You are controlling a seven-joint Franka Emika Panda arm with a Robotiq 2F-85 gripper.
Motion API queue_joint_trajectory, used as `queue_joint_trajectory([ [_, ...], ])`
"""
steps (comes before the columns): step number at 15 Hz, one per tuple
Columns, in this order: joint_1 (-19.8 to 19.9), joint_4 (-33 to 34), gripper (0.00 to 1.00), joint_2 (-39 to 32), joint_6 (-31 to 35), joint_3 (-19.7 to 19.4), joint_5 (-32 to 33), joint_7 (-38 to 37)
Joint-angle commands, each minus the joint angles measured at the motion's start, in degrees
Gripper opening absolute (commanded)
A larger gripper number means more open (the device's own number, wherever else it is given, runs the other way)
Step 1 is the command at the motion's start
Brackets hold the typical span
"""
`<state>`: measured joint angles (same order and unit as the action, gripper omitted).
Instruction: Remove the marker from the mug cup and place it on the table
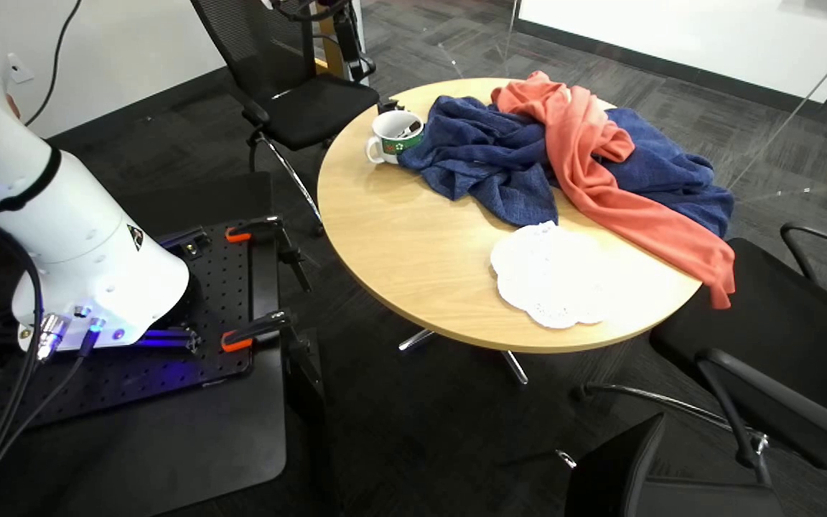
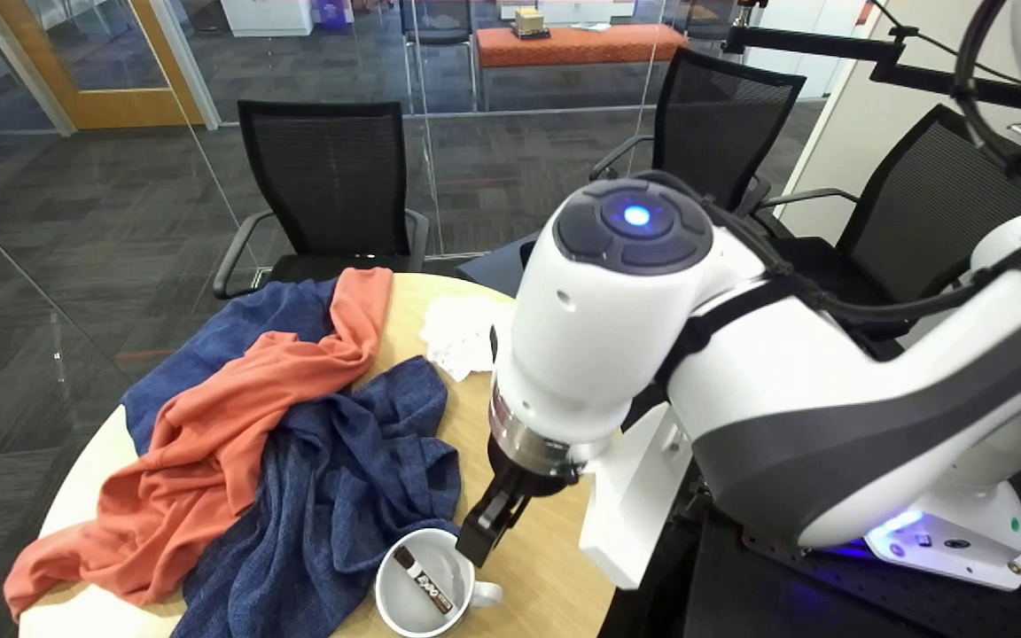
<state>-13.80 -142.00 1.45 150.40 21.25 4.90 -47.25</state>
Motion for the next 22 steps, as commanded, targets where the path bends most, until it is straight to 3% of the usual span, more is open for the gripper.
queue_joint_trajectory([
  [1, -2.01, 3.55, 1.00, -5.96, 2.68, -0.93, 5.10, -6.12],
  [7, -6.55, 9.31, 1.00, -14.33, 4.26, -5.26, 9.87, -10.08],
  [22, -19.04, 20.72, 1.00, -31.16, 9.70, -19.07, 9.31, -10.11],
])
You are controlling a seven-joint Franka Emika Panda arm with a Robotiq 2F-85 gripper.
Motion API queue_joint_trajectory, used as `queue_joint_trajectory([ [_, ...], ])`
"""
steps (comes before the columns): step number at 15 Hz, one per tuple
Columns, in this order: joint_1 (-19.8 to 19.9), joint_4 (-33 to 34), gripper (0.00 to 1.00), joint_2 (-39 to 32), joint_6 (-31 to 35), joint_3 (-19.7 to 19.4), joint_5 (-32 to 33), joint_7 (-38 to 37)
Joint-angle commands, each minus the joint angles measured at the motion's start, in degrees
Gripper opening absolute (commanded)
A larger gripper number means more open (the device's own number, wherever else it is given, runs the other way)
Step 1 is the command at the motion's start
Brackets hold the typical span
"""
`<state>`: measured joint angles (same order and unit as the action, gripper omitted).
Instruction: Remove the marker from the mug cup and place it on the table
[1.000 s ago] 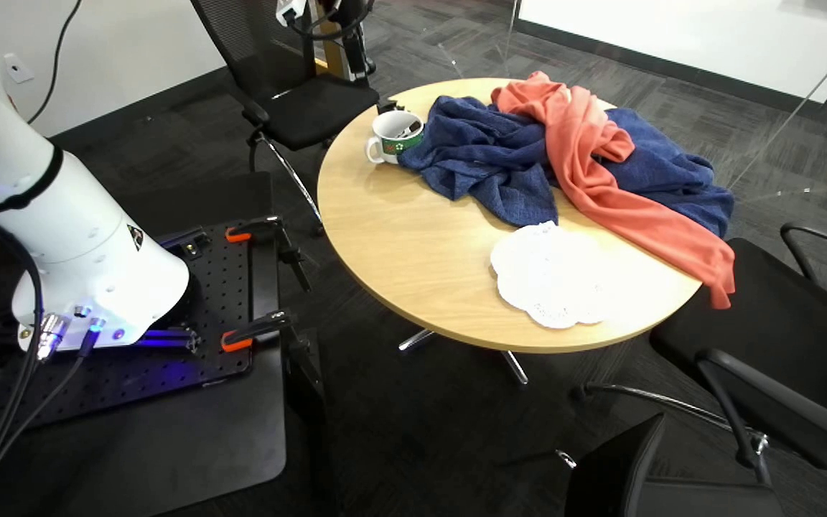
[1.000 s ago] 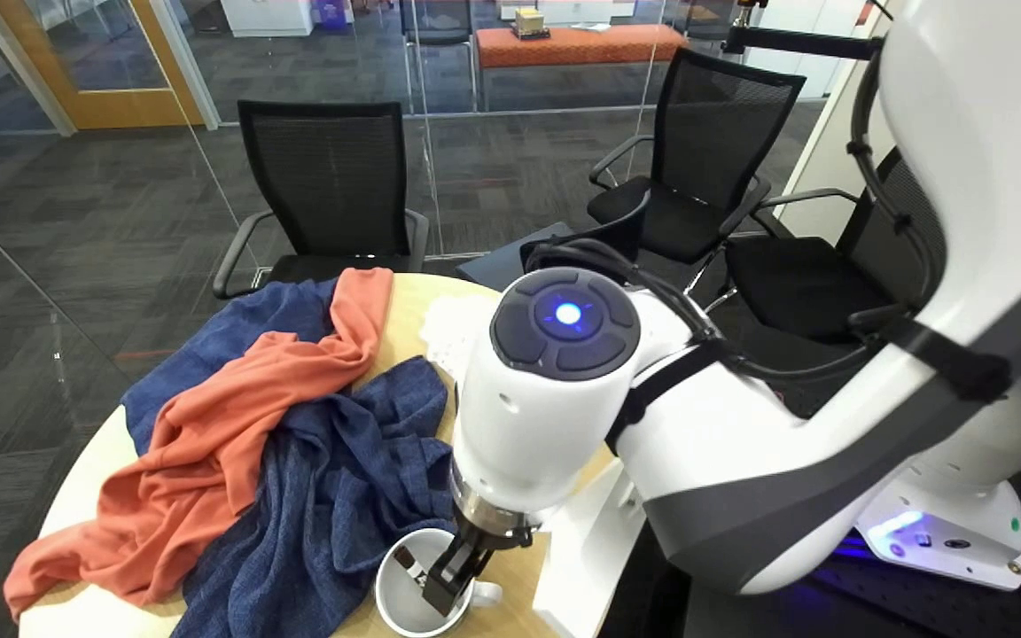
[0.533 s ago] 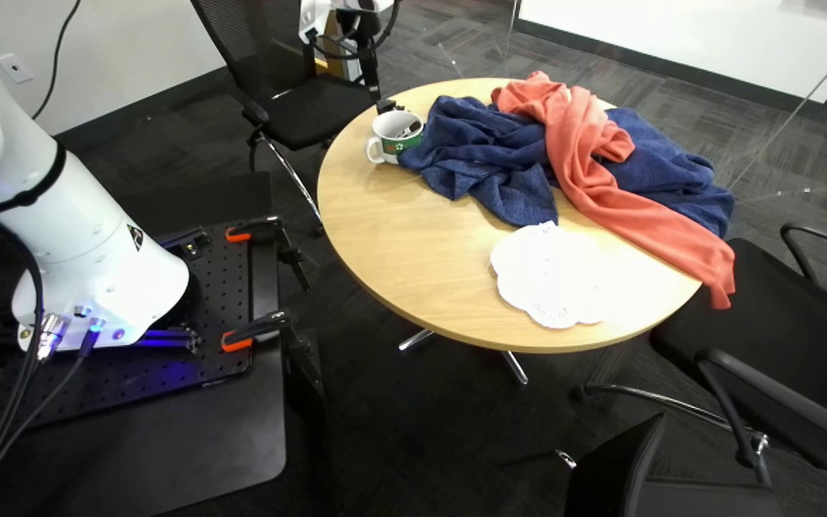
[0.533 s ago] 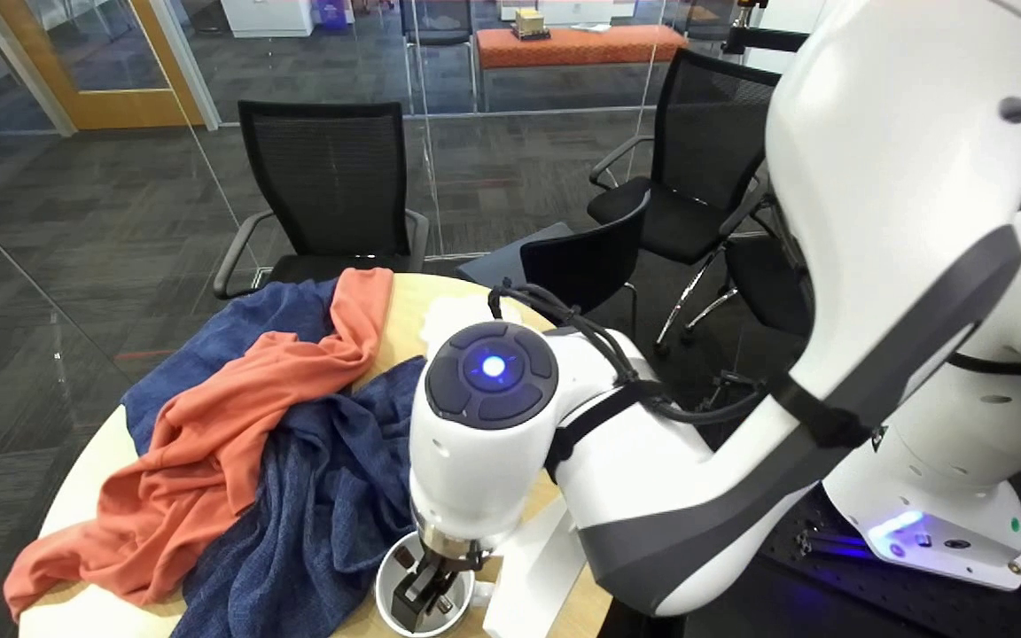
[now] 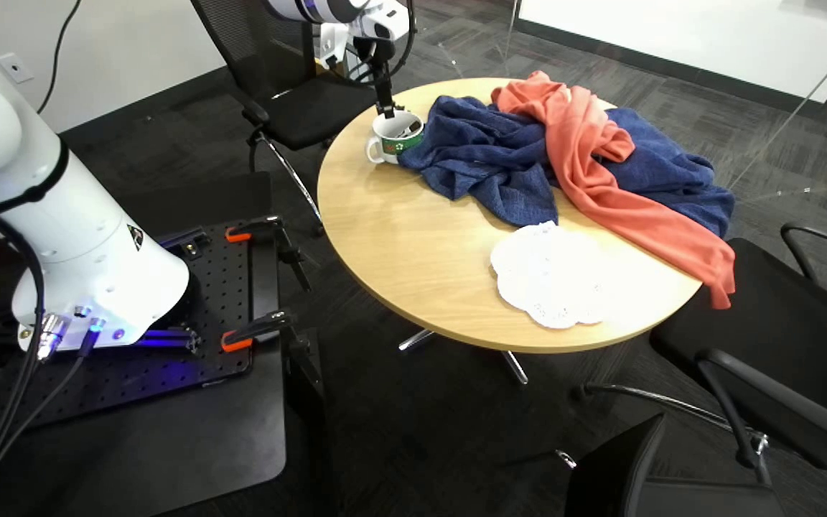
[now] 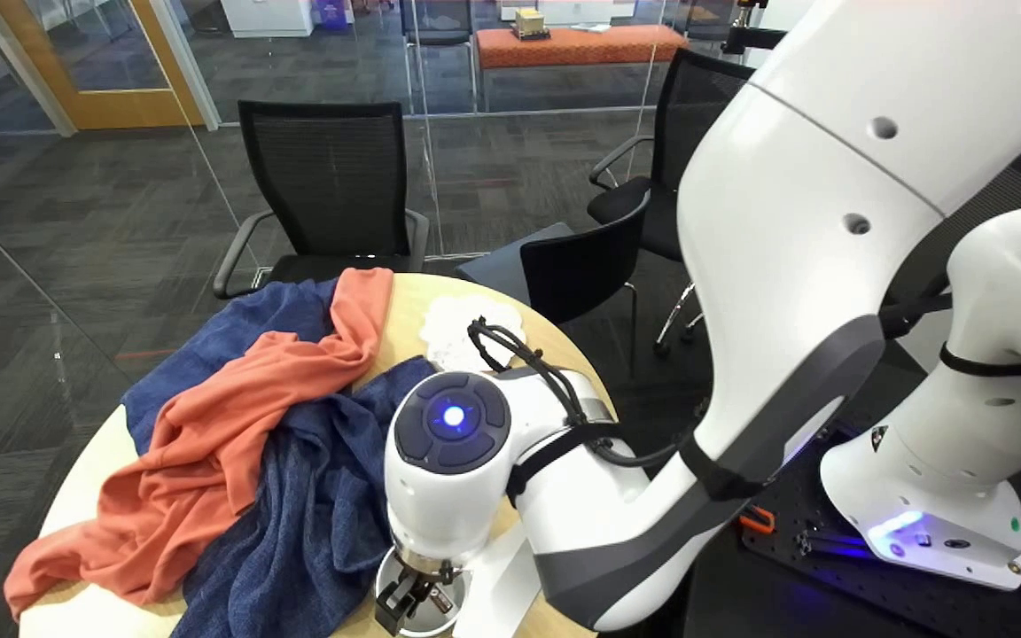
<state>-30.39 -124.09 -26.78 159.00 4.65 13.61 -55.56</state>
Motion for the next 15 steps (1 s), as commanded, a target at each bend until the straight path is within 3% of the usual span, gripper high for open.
queue_joint_trajectory([
  [1, -3.14, 3.63, 1.00, -3.84, 1.00, -3.13, 0.43, -1.79],
  [5, -5.49, 6.66, 1.00, -6.64, 0.26, -5.06, -0.23, -1.31],
  [7, -6.46, 7.94, 0.86, -7.83, 0.10, -5.87, -0.43, -1.19],
  [11, -7.70, 9.78, 0.69, -9.77, -0.19, -7.42, -1.04, -0.90],
  [15, -7.83, 10.75, 0.79, -11.13, -0.12, -8.37, -2.11, -0.88],
])
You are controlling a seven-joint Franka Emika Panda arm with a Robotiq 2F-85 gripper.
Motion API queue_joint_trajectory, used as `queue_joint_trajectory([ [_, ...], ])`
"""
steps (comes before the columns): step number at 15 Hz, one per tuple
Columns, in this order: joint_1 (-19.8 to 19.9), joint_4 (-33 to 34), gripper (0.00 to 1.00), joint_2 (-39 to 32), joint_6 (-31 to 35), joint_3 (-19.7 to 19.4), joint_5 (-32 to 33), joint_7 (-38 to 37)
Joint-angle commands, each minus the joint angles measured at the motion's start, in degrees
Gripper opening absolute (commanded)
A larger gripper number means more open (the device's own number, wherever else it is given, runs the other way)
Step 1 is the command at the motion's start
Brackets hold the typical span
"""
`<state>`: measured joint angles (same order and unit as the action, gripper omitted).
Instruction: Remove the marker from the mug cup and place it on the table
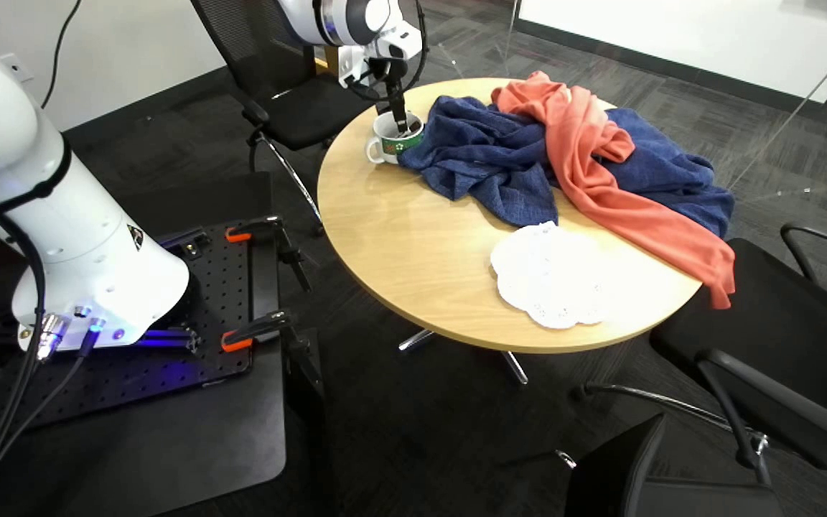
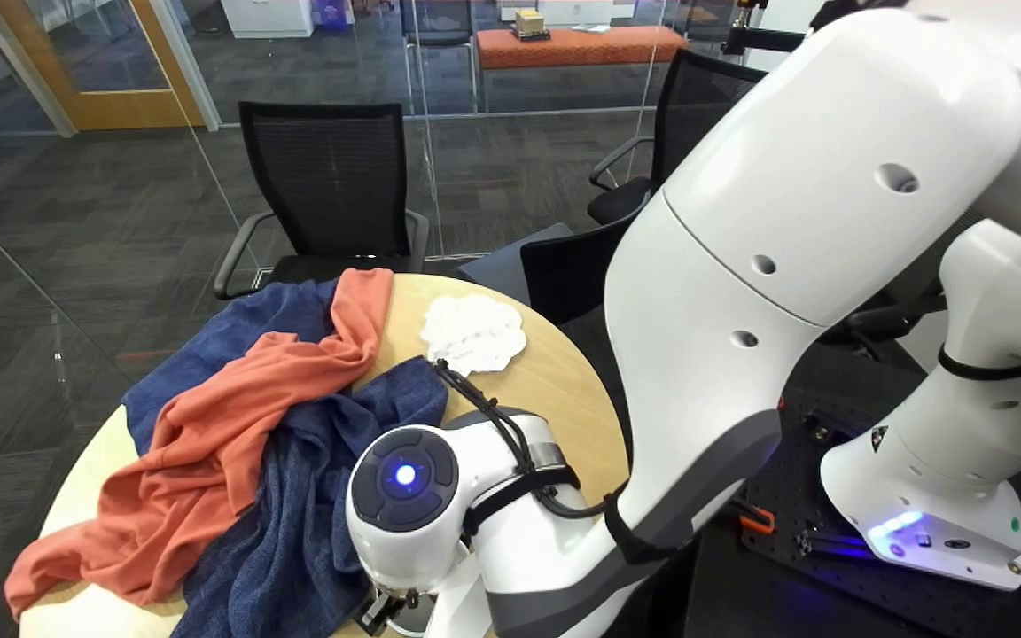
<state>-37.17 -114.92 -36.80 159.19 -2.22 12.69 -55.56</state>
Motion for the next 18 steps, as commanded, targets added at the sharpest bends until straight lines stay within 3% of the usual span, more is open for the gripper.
queue_joint_trajectory([
  [1, -0.98, 1.68, 0.77, -1.31, -0.32, -1.60, -1.55, -0.79],
  [5, -0.85, 2.13, 0.74, -2.35, -0.60, -2.11, -2.32, -0.66],
  [6, -0.84, 2.26, 0.66, -2.65, -0.63, -2.16, -2.47, -0.59],
  [7, -0.91, 2.37, 0.49, -2.91, -0.62, -2.26, -2.57, -0.61],
  [13, -1.64, 1.28, 0.03, -2.02, -0.83, -2.65, -2.84, -0.84],
  [14, -1.79, 0.33, 0.00, -0.77, -0.91, -2.67, -2.88, -0.98],
  [15, -2.07, -0.54, 0.05, 0.49, -1.10, -2.84, -2.84, -1.26],
  [18, -3.60, -3.19, 0.05, 5.24, -1.92, -4.02, -1.96, -2.15],
])
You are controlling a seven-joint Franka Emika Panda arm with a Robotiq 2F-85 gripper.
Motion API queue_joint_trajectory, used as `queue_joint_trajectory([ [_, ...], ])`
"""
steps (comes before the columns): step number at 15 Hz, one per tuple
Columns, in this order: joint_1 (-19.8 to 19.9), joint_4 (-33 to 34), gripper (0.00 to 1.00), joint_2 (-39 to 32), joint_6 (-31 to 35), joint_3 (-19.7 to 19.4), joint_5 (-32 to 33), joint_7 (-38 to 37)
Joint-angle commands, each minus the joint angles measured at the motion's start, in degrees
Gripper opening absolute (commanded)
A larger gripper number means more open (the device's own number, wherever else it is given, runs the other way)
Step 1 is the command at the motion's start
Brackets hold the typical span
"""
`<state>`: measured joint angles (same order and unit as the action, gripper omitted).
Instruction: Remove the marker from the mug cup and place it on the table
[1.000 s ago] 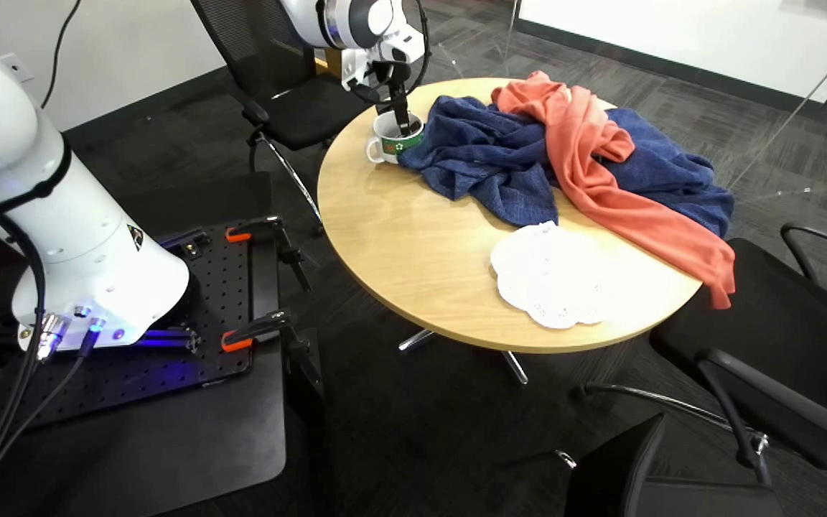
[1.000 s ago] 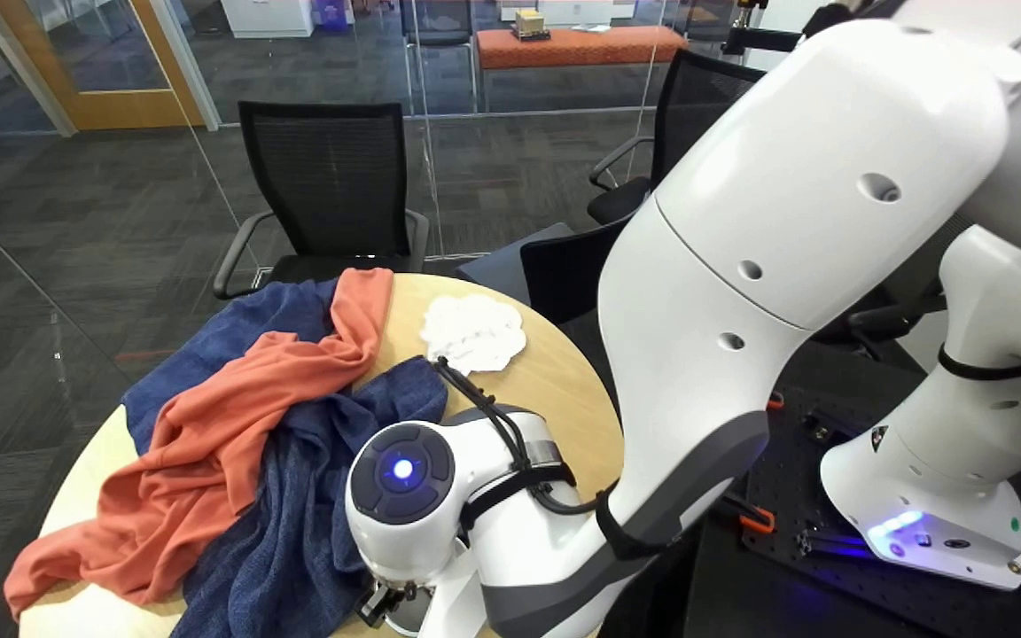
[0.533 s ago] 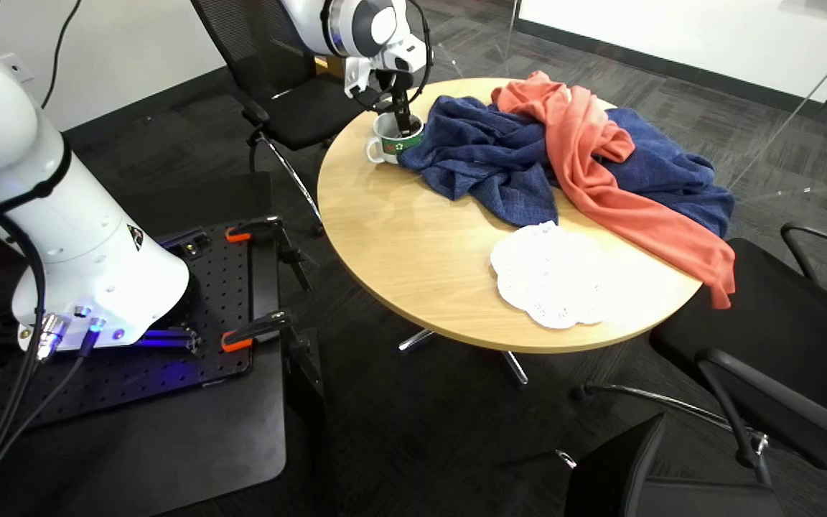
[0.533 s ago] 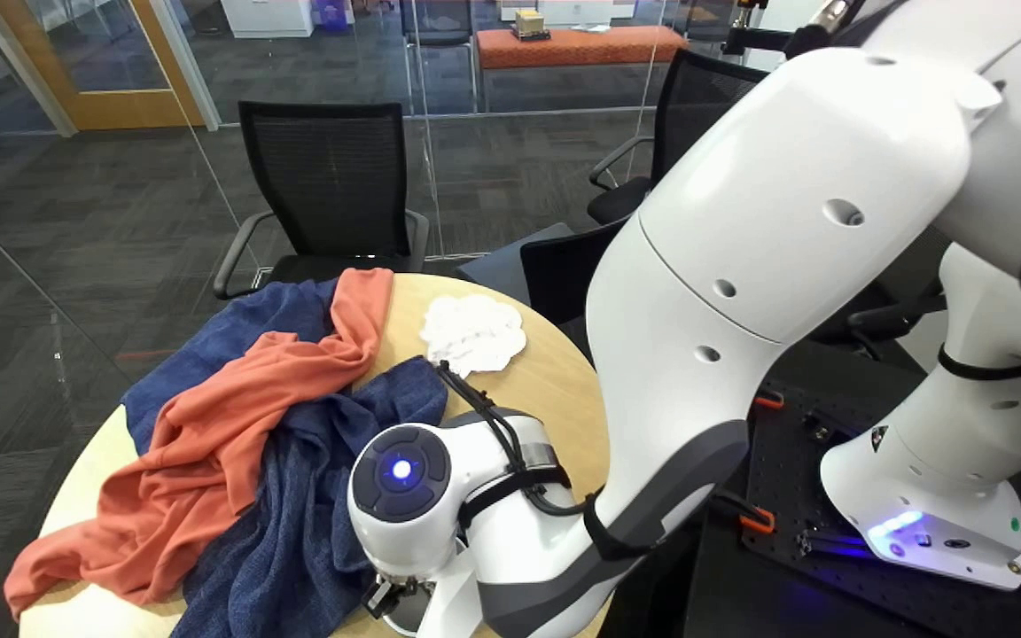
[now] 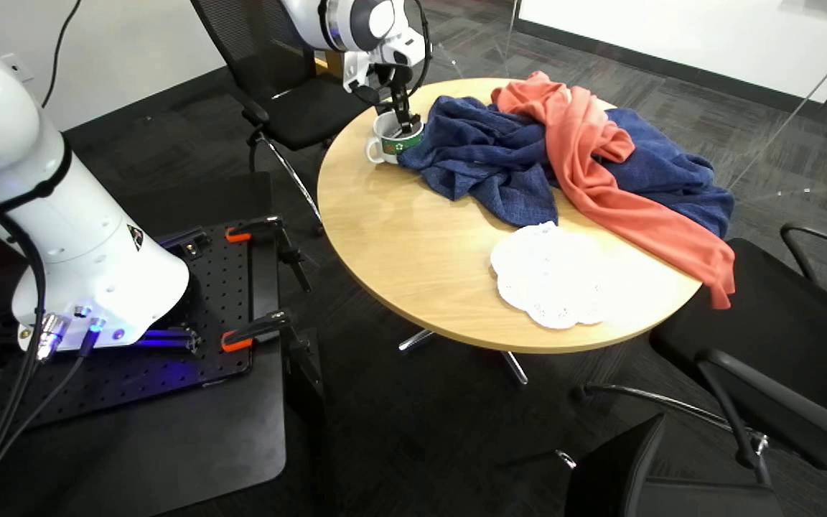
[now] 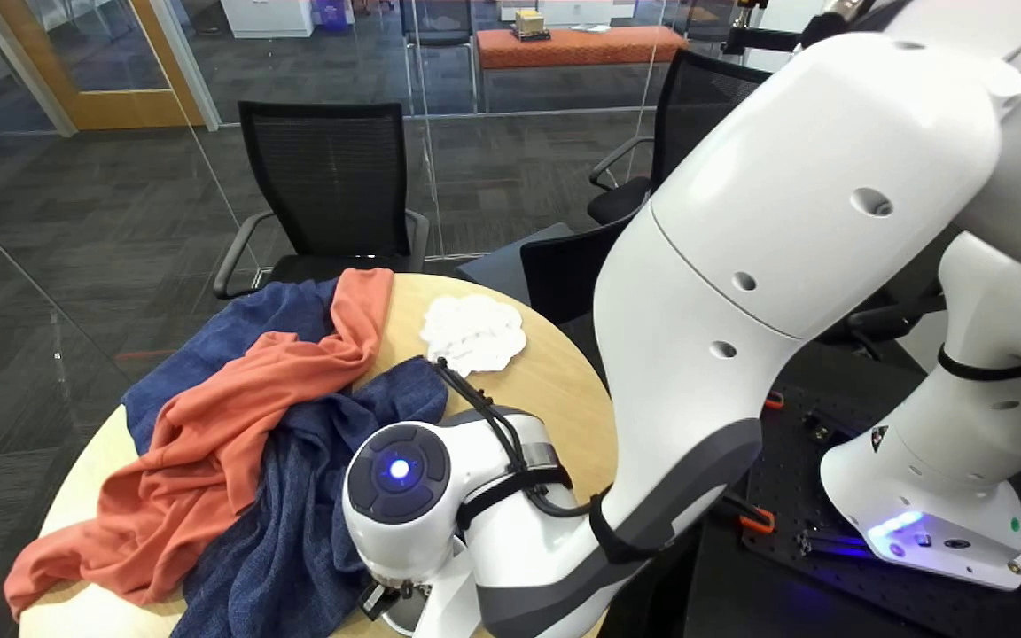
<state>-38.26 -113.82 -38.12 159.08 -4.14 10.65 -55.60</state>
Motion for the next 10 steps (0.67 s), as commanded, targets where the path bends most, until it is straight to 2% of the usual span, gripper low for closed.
queue_joint_trajectory([
  [1, -3.29, -5.13, 0.05, 8.36, -2.11, -2.88, 0.79, -2.59],
  [5, -7.28, -8.23, 0.05, 16.02, -3.07, -8.18, 6.62, -8.17],
  [8, -5.98, -10.17, 0.05, 21.55, -4.91, -8.83, 10.78, -11.27],
  [10, -3.75, -11.31, 0.05, 24.43, -6.43, -8.53, 14.24, -13.23],
])
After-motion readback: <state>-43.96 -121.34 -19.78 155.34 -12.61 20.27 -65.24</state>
